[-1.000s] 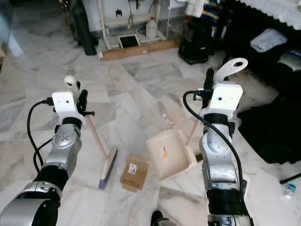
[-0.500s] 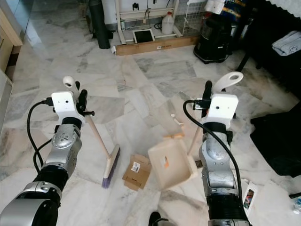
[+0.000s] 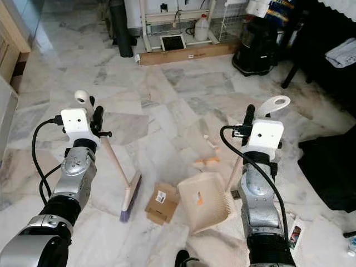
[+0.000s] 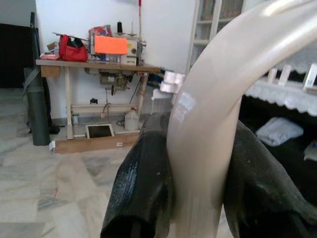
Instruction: Sweep floor
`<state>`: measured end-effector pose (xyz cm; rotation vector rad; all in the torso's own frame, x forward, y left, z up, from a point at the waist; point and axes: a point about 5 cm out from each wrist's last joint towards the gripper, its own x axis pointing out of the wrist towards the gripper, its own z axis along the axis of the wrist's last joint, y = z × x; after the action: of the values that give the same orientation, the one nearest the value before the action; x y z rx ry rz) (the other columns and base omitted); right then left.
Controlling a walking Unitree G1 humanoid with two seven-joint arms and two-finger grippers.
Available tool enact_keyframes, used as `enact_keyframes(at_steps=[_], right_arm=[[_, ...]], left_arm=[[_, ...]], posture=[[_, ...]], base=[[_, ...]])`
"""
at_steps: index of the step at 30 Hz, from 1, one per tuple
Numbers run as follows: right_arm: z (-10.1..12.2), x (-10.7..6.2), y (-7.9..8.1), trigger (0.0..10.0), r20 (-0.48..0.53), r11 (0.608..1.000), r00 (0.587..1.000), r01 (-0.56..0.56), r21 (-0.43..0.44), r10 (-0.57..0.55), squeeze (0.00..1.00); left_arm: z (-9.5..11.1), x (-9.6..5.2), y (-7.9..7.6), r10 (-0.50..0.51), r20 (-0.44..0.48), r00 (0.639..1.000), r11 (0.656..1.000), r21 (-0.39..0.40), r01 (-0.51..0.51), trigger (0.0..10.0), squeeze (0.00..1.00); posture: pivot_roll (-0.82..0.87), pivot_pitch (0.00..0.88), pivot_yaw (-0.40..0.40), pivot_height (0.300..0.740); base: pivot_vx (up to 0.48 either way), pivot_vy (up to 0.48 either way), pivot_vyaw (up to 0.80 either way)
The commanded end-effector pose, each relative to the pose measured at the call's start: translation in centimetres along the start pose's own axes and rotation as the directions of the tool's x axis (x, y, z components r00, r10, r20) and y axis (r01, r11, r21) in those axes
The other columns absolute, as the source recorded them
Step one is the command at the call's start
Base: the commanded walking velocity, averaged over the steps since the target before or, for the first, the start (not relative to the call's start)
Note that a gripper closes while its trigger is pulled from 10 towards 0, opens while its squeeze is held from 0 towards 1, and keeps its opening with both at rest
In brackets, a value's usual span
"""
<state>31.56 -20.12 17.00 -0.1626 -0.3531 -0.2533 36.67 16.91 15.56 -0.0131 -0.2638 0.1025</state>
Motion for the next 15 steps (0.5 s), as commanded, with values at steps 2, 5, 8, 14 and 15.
enact_keyframes(at_steps=[2, 5, 8, 14, 15], right_arm=[[1.66, 0.64, -0.56, 10.0, 0.089, 1.000, 0.996, 0.027, -0.013, -0.026, 0.00], [0.96, 0.28, -0.49, 10.0, 0.063, 1.000, 0.998, 0.026, -0.015, -0.025, 0.00], [0.79, 0.10, -0.29, 10.0, 0.056, 1.000, 0.998, 0.020, -0.011, -0.019, 0.00], [0.80, 0.17, -0.07, 10.0, 0.054, 1.000, 0.998, 0.016, -0.009, -0.016, 0.00], [0.84, 0.21, -0.03, 10.0, 0.056, 1.000, 0.998, 0.015, -0.009, -0.015, 0.00]], left_arm=[[0.66, 0.15, 0.13, -0.003, 0.039, 0.999, 1.000, 0.003, 0.003, 10.0, 0.00], [0.61, 0.13, 0.12, -0.004, 0.036, 0.999, 1.000, 0.004, 0.004, 10.0, 0.00], [0.57, 0.12, 0.30, -0.002, 0.034, 0.999, 1.000, 0.007, 0.002, 10.0, 0.00], [0.59, 0.16, 0.44, 0.000, 0.033, 0.999, 1.000, 0.011, -0.001, 10.0, 0.00], [0.61, 0.19, 0.45, 0.000, 0.033, 0.999, 1.000, 0.012, -0.001, 10.0, 0.00]], posture=[[-0.07, 0.145, -0.008, 0.740], [-0.07, 0.145, -0.008, 0.740], [-0.07, 0.148, -0.009, 0.740], [-0.07, 0.146, -0.008, 0.740], [-0.07, 0.146, -0.008, 0.740]], base=[[0.000, 0.000, 0.00], [0.000, 0.000, 0.00], [0.000, 0.000, 0.00], [0.000, 0.000, 0.00], [0.000, 0.000, 0.00]])
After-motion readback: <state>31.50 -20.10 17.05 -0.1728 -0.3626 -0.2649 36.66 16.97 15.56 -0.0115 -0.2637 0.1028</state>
